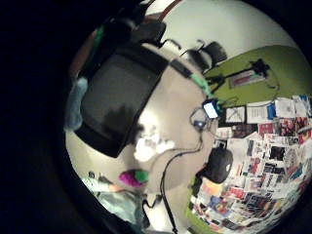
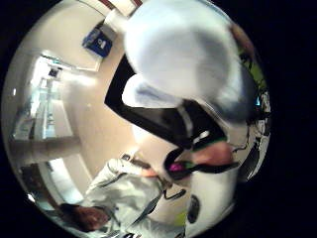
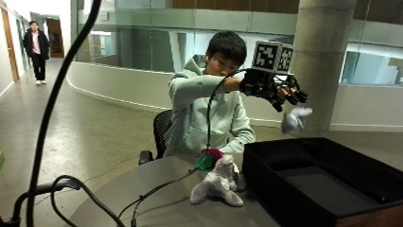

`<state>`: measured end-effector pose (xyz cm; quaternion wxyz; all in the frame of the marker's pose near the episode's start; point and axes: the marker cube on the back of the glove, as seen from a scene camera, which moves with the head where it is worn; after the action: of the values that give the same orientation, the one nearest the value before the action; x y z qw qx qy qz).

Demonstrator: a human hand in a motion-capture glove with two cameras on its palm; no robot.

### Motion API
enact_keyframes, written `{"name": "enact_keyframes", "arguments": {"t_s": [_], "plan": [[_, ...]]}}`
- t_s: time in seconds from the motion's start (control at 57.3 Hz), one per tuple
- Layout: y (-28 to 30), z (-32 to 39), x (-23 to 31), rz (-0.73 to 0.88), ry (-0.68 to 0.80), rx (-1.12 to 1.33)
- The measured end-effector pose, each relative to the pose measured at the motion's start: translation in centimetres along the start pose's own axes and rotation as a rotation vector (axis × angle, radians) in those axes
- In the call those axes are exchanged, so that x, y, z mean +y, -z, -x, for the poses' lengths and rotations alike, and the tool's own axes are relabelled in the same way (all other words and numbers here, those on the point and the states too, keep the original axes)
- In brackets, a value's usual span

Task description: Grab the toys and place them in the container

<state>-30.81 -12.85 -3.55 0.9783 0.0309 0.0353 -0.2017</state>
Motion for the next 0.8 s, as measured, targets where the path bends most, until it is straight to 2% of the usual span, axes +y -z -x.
{"name": "enact_keyframes", "arguments": {"t_s": [0.087,0.314,0.594,0.803], "plan": [[-0.6,2.5,0.9,0.046,0.043,-0.020],[-0.8,0.2,2.4,0.083,0.005,-0.059],[-2.9,-7.4,7.5,0.129,-0.086,-0.128],[-6.6,-9.9,10.4,0.115,-0.031,-0.128]]}}
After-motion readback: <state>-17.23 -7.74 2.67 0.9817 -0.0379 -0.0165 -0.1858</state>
